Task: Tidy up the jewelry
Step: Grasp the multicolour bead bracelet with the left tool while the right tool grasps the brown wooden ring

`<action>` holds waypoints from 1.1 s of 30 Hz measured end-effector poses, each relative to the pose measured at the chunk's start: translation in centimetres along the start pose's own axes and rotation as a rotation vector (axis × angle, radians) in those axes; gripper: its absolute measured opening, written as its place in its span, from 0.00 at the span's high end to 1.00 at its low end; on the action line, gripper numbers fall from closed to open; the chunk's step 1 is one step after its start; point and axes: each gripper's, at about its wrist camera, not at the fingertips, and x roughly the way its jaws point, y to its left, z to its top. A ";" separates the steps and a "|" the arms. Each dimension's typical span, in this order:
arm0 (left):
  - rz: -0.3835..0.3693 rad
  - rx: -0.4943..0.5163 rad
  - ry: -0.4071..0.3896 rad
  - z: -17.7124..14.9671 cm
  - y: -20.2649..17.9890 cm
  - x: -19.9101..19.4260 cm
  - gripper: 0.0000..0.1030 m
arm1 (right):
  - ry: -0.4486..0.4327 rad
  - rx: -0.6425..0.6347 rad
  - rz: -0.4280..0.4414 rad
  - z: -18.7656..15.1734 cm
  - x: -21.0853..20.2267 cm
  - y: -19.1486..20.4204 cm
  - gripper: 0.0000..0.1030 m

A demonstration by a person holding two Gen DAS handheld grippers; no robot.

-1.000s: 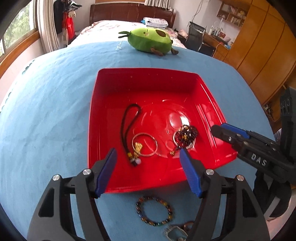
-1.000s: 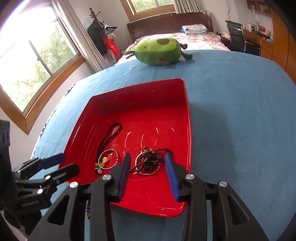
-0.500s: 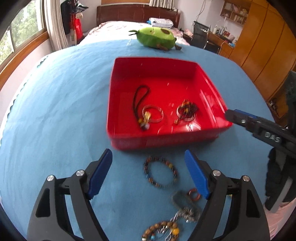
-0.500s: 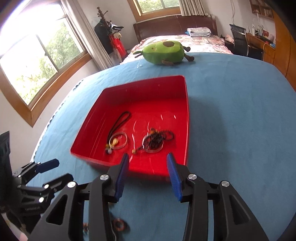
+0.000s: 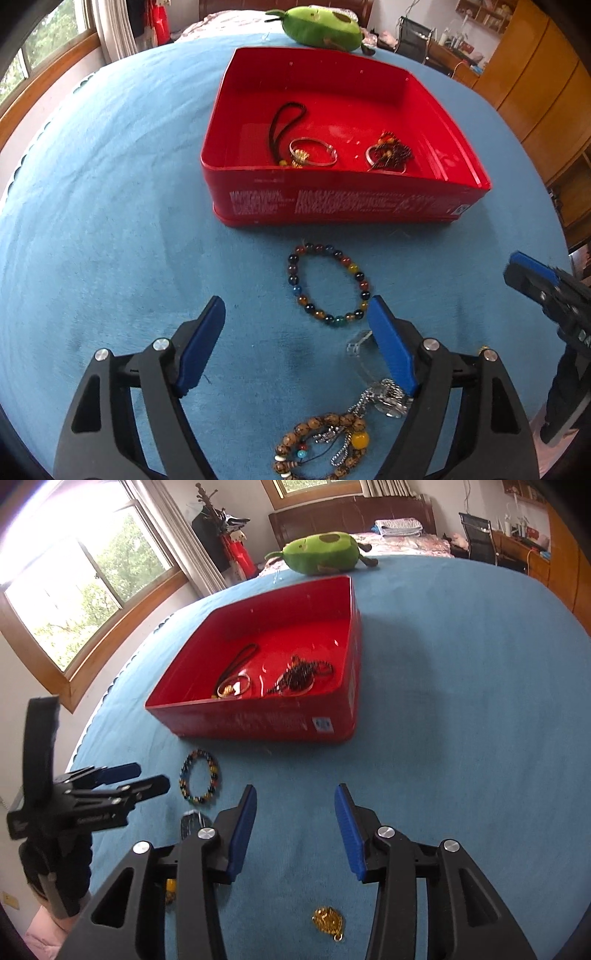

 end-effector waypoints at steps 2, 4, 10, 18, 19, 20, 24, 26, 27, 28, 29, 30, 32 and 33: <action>0.000 -0.007 0.016 0.0 0.2 0.7 0.27 | 0.007 0.006 0.006 -0.5 0.2 -0.3 0.57; 0.008 -0.010 0.024 0.1 0.3 1.2 0.29 | 0.014 0.013 0.011 -0.8 0.5 -0.6 0.57; 0.021 -0.008 0.045 0.5 0.5 2.7 0.34 | 0.022 0.010 0.015 -1.2 0.9 -0.7 0.57; 0.049 0.023 0.062 0.8 0.6 4.0 0.55 | 0.041 -0.013 0.016 -1.5 1.8 0.1 0.57; 0.048 0.026 0.062 0.9 0.5 4.2 0.58 | 0.045 -0.012 0.014 -1.6 2.0 0.1 0.57; 0.056 0.033 0.059 0.9 0.5 4.3 0.65 | 0.046 -0.012 0.013 -1.7 2.1 0.1 0.57; 0.074 0.063 0.047 0.8 0.4 4.4 0.90 | 0.061 -0.022 0.014 -1.8 2.8 0.6 0.57; 0.064 0.064 0.046 0.8 0.4 4.4 0.92 | 0.069 -0.028 0.020 -1.9 3.1 1.0 0.57; 0.059 0.065 0.044 0.8 0.6 4.3 0.93 | 0.075 -0.033 0.023 -1.9 3.3 1.3 0.57; 0.056 0.064 0.042 0.8 0.7 4.3 0.94 | 0.080 -0.041 0.025 -2.0 3.5 1.6 0.57; 0.051 0.063 0.040 0.7 0.8 4.2 0.94 | 0.084 -0.047 0.027 -2.0 3.7 1.8 0.57; 0.043 0.060 0.039 0.7 0.9 4.2 0.94 | 0.093 -0.057 0.034 -2.1 3.9 2.2 0.57; 0.031 0.056 0.041 0.5 1.3 3.7 0.94 | 0.116 -0.063 0.064 -2.4 4.5 2.7 0.62; 0.024 0.052 0.042 0.4 1.5 3.6 0.94 | 0.125 -0.065 0.074 -2.4 4.6 2.9 0.67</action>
